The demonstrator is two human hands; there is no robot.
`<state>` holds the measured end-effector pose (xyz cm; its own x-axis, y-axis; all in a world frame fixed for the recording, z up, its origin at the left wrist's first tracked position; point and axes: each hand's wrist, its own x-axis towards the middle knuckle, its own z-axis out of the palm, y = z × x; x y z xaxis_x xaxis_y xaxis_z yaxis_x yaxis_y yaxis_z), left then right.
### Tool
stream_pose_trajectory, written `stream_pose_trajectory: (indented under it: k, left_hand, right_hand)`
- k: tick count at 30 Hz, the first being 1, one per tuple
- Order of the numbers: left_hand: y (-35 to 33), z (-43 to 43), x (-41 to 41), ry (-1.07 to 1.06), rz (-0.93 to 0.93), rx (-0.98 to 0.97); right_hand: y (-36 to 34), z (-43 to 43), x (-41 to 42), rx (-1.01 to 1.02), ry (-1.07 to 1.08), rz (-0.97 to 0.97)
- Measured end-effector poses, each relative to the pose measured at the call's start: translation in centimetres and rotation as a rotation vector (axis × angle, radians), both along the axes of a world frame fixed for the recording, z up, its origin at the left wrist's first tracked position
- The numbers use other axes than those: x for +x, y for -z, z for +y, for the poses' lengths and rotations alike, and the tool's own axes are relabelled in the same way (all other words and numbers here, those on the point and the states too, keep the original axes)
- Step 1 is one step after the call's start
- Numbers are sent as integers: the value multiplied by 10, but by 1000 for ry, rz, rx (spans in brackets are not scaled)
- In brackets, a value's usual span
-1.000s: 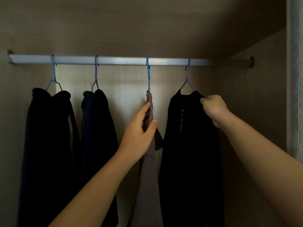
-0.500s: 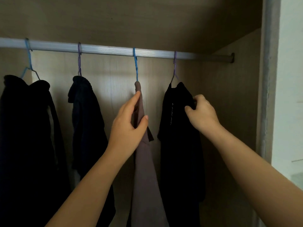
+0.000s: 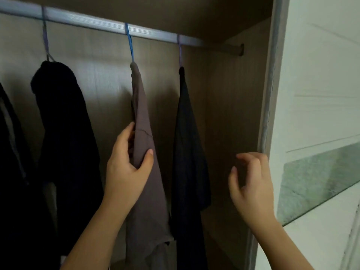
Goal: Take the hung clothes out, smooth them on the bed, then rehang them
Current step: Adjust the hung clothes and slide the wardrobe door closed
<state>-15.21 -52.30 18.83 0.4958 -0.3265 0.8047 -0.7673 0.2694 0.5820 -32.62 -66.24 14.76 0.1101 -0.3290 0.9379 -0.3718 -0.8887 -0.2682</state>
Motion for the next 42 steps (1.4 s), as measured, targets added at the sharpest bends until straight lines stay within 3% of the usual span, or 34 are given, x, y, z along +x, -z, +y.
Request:
stream_pose_trajectory:
  k: [8, 18, 24, 33, 42]
  left_hand:
    - [22, 10, 3, 5, 61, 99]
    - [49, 20, 5, 10, 124, 191]
    - [66, 25, 5, -10, 61, 233]
    - [104, 39, -12, -199, -240, 223]
    - [123, 83, -5, -314, -215, 154]
  right_hand:
    - [26, 1, -16, 12, 261, -101]
    - [45, -12, -32, 525, 319, -4]
    - [37, -15, -43, 532, 360, 109]
    - [38, 16, -27, 484, 363, 141]
    - [44, 86, 12, 337, 173, 156]
